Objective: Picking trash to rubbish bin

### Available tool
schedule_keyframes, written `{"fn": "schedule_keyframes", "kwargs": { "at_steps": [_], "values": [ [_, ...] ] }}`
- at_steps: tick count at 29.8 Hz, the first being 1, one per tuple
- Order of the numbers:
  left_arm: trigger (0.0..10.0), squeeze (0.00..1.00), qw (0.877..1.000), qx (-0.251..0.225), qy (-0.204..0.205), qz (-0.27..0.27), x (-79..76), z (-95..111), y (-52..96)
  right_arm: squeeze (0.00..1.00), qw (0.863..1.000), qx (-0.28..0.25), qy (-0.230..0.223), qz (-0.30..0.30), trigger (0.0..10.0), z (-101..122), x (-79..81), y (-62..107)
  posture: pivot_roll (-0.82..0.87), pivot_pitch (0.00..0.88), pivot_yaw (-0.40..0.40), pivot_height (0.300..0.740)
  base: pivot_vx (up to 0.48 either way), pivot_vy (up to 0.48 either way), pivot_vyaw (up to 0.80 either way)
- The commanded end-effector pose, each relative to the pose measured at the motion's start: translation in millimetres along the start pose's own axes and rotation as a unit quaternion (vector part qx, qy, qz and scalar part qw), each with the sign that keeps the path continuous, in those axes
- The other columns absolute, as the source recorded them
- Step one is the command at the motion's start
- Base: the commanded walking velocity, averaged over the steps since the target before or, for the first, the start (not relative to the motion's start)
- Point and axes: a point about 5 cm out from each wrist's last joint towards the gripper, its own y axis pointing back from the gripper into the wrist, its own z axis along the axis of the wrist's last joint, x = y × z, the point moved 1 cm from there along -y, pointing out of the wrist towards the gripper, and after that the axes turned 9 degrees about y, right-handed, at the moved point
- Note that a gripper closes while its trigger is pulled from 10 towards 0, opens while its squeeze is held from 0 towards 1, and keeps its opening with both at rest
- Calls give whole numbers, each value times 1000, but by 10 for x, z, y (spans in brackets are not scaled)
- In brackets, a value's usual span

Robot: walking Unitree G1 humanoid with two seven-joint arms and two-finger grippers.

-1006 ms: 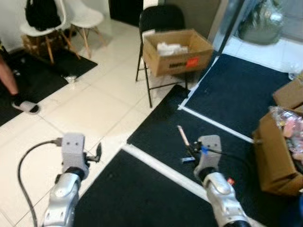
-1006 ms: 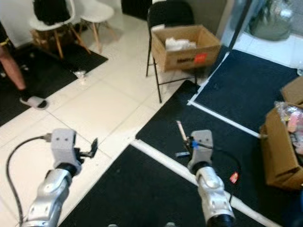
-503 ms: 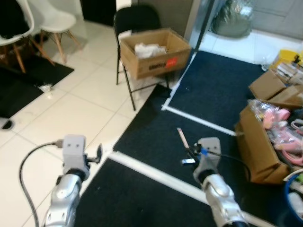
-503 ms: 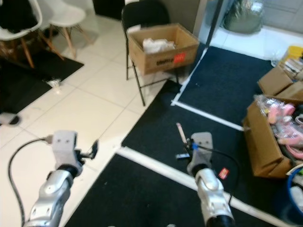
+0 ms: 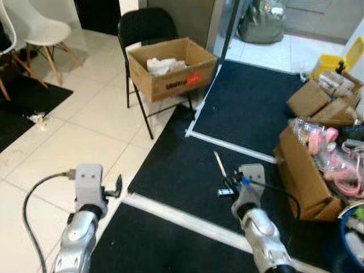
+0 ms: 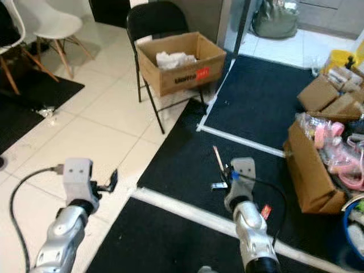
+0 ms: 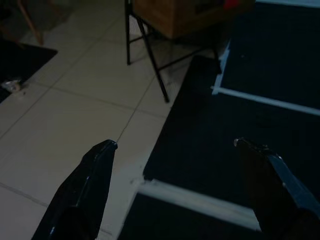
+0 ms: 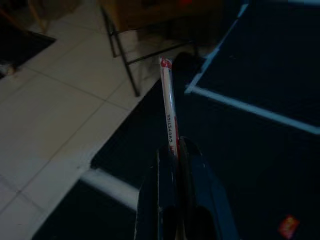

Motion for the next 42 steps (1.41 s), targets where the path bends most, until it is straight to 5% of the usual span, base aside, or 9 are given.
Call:
{"fn": "schedule_keyframes", "kwargs": {
  "at_steps": [1, 10, 42],
  "values": [
    [10000, 0, 1000, 9, -7, 10, 71, -54, 37, 0, 1000, 7, -10, -2, 10000, -68, 29, 33, 14, 142, -23, 740, 304, 0, 0],
    [10000, 0, 1000, 11, -7, 9, 76, -66, 46, 0, 1000, 8, -17, -3, 10000, -77, 31, 40, 13, 144, -23, 740, 304, 0, -103],
    [10000, 0, 1000, 13, -14, 4, 89, -72, 43, 0, 1000, 10, -23, -9, 10000, -104, 23, 30, 21, 135, -15, 740, 305, 0, -600]
  ]
}}
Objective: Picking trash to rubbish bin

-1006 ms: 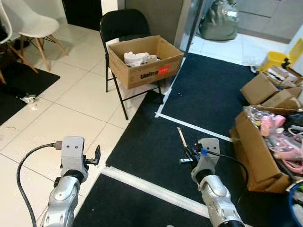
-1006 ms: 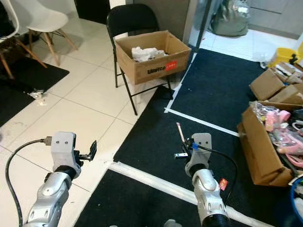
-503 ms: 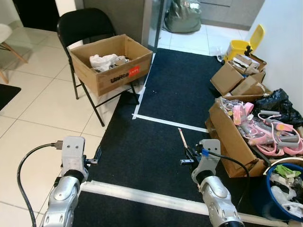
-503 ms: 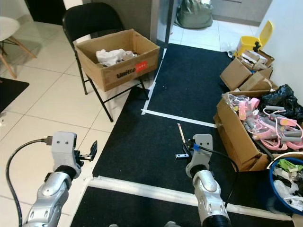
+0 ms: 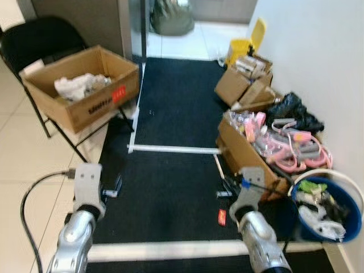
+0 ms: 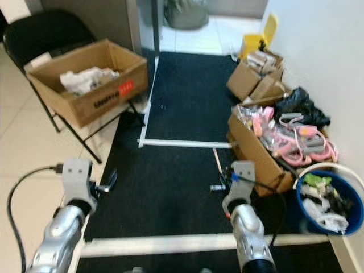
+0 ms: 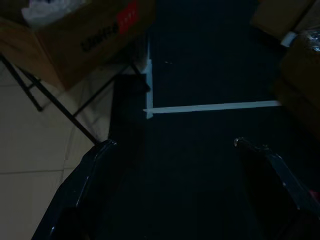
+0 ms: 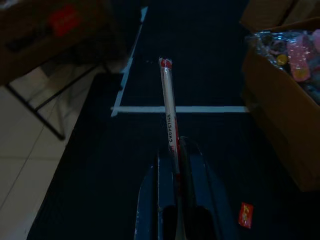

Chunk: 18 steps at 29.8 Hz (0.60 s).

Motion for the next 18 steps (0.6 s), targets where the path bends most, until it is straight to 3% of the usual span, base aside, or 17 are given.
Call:
{"fn": "schedule_keyframes", "kwargs": {
  "at_steps": [1, 4, 18],
  "values": [
    [10000, 0, 1000, 10, -4, -5, -21, -59, 13, 0, 1000, 14, -2, -11, 10000, -84, -63, 52, 21, 134, -15, 740, 304, 0, -525],
    [10000, 0, 1000, 10, -4, -5, -22, -57, 6, 0, 1000, 14, -1, -16, 10000, -82, -74, 48, 22, 133, -16, 740, 306, 0, -475],
    [10000, 0, 1000, 10, -5, -5, -16, -60, 15, 0, 1000, 7, 15, -25, 10000, -73, -98, 50, 23, 136, -16, 740, 305, 0, 0]
  ]
}}
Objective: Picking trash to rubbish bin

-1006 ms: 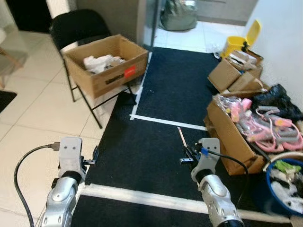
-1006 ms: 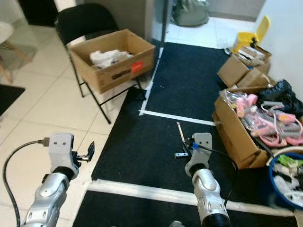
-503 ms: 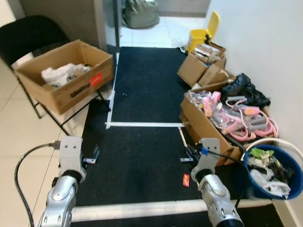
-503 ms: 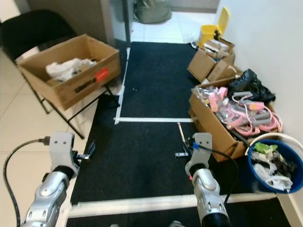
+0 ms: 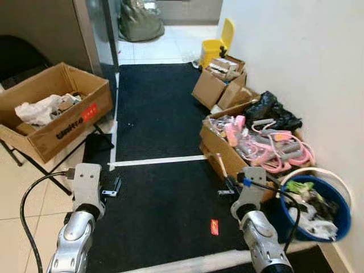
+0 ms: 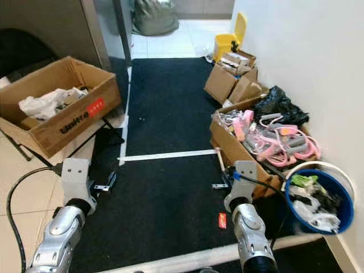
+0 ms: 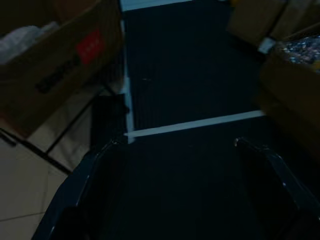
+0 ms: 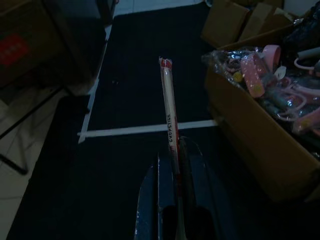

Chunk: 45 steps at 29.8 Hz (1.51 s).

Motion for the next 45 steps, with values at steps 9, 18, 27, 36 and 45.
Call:
{"fn": "schedule_keyframes", "kwargs": {
  "at_steps": [9, 18, 27, 36, 45],
  "values": [
    [10000, 0, 1000, 6, -6, -4, -16, -37, 11, 0, 1000, 1, 15, -6, 10000, -45, -26, 35, 22, 140, -17, 740, 301, 0, 0],
    [10000, 0, 1000, 6, -6, -3, -22, -41, 6, 0, 1000, 1, 21, -5, 10000, -47, -25, 31, 22, 137, -17, 740, 297, 0, 0],
    [10000, 0, 1000, 6, -6, 0, -12, -43, 4, 0, 1000, 5, 20, -1, 10000, -66, -12, 32, 23, 136, -19, 740, 298, 0, 0],
    [10000, 0, 1000, 6, -7, 1, -15, -42, -3, 0, 1000, 4, 30, 2, 10000, -54, -11, 19, 26, 135, -21, 740, 298, 0, 0],
    [10000, 0, 1000, 5, -7, 4, 3, -45, 10, 0, 999, 4, 35, 7, 10000, -66, 7, 23, 30, 133, -28, 740, 295, 0, 0]
  ]
}}
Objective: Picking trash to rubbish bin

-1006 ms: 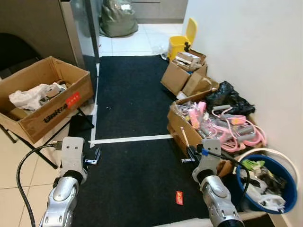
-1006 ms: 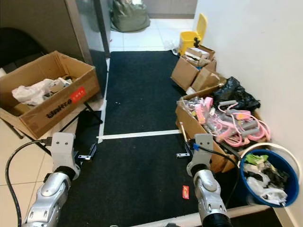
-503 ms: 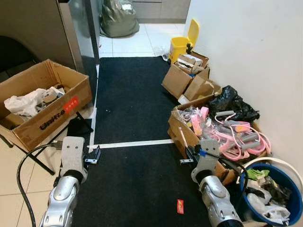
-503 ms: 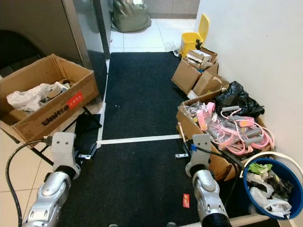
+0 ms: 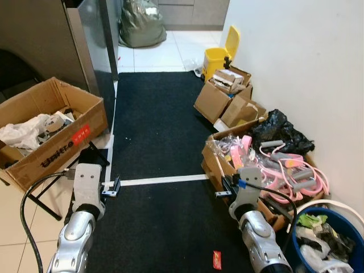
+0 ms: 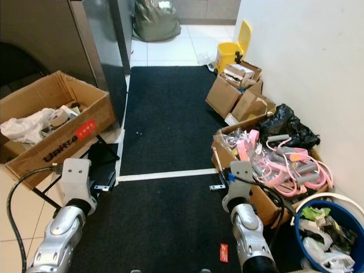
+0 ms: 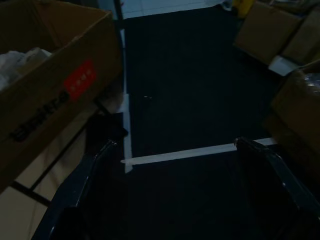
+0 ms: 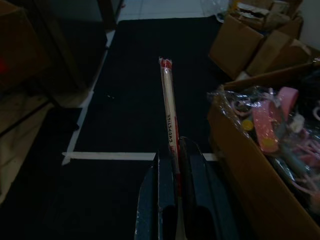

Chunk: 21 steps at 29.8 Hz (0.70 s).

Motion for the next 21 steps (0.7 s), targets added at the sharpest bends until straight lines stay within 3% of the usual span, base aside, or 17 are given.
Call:
{"fn": "schedule_keyframes", "kwargs": {
  "at_steps": [1, 21],
  "values": [
    [10000, 0, 1000, 7, -4, -1, -11, -43, 19, 0, 1000, 12, 4, -5, 10000, -70, -39, 38, 30, 133, -28, 740, 296, 0, 0],
    [10000, 0, 1000, 4, -7, -2, -7, -29, 15, 0, 1000, 10, 8, 1, 10000, -64, -29, 19, 35, 111, -32, 740, 295, 0, 0]
  ]
}}
